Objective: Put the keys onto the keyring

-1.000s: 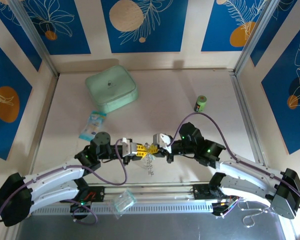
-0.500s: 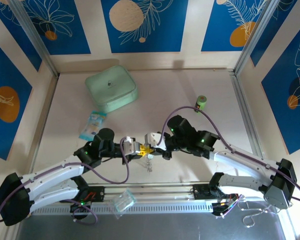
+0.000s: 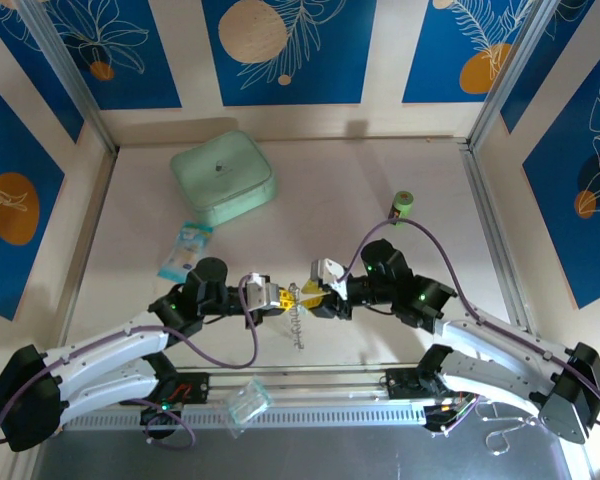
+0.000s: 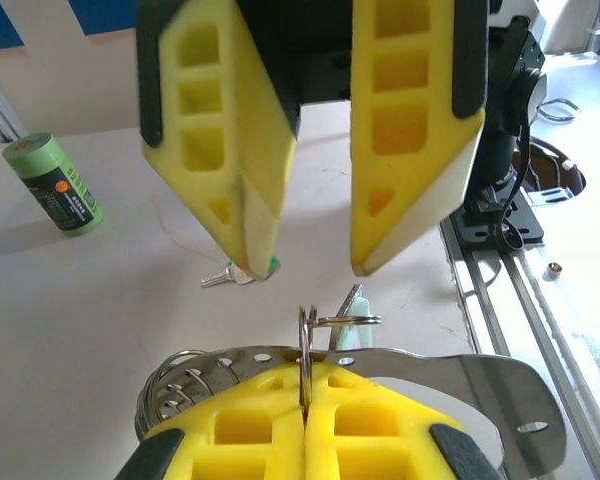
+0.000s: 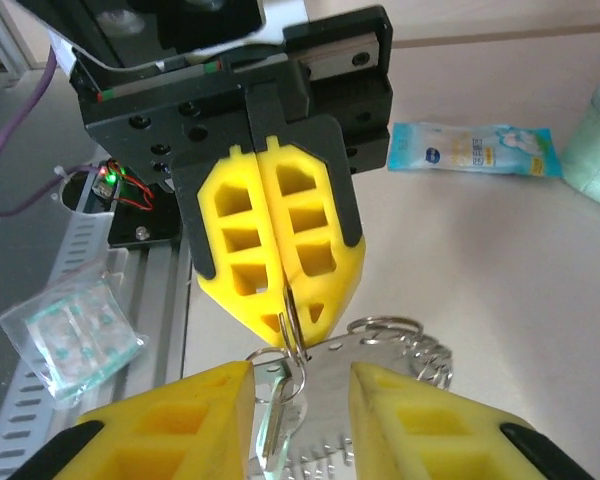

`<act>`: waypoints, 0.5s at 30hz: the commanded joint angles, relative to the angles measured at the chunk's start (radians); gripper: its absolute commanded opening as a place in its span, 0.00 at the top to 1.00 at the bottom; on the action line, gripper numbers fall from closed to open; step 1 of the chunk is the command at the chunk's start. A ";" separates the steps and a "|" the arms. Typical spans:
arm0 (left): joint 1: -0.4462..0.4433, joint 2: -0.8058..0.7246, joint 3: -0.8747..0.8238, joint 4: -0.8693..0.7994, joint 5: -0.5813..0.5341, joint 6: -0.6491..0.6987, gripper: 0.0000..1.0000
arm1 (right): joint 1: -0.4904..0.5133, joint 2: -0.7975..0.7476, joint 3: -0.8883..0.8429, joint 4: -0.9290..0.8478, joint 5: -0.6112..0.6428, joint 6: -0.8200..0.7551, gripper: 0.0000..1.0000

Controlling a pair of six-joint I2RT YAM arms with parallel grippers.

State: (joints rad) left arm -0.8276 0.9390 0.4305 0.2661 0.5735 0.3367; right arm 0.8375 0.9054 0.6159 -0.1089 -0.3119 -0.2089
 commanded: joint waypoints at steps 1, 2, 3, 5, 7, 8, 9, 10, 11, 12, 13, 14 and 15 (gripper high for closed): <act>-0.002 -0.011 -0.017 0.099 -0.004 -0.039 1.00 | 0.008 -0.033 -0.040 0.096 0.001 0.147 0.65; -0.001 -0.013 -0.021 0.107 -0.010 -0.047 1.00 | 0.017 -0.044 -0.054 0.099 0.019 0.152 0.64; -0.002 -0.015 -0.026 0.115 -0.014 -0.053 1.00 | 0.028 -0.060 -0.072 0.105 0.037 0.155 0.62; -0.002 -0.016 -0.029 0.116 -0.012 -0.061 1.00 | 0.038 -0.083 -0.104 0.117 0.058 0.160 0.59; -0.001 -0.014 -0.030 0.122 -0.007 -0.068 1.00 | 0.040 -0.091 -0.123 0.121 0.081 0.161 0.59; -0.001 -0.013 -0.032 0.129 -0.005 -0.074 1.00 | 0.041 -0.088 -0.129 0.121 0.090 0.156 0.59; -0.003 -0.011 -0.032 0.132 -0.006 -0.079 1.00 | 0.043 -0.085 -0.132 0.121 0.092 0.153 0.59; -0.003 -0.011 -0.033 0.134 -0.005 -0.084 1.00 | 0.045 -0.082 -0.133 0.123 0.094 0.150 0.61; -0.002 -0.009 -0.032 0.137 -0.006 -0.086 1.00 | 0.049 -0.077 -0.133 0.125 0.091 0.148 0.63; -0.002 -0.008 -0.032 0.140 -0.005 -0.093 1.00 | 0.053 -0.071 -0.131 0.127 0.089 0.145 0.64; -0.002 -0.007 -0.032 0.146 -0.005 -0.097 1.00 | 0.058 -0.065 -0.127 0.127 0.087 0.142 0.64; -0.002 -0.005 -0.032 0.149 -0.004 -0.101 1.00 | 0.060 -0.059 -0.125 0.127 0.086 0.140 0.65; -0.001 -0.002 -0.030 0.152 -0.002 -0.106 1.00 | 0.062 -0.053 -0.122 0.130 0.086 0.138 0.66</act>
State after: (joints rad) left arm -0.8276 0.9394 0.3988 0.3519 0.5636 0.2615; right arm 0.8886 0.8402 0.4904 -0.0036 -0.2344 -0.0734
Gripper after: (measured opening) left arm 0.043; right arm 0.343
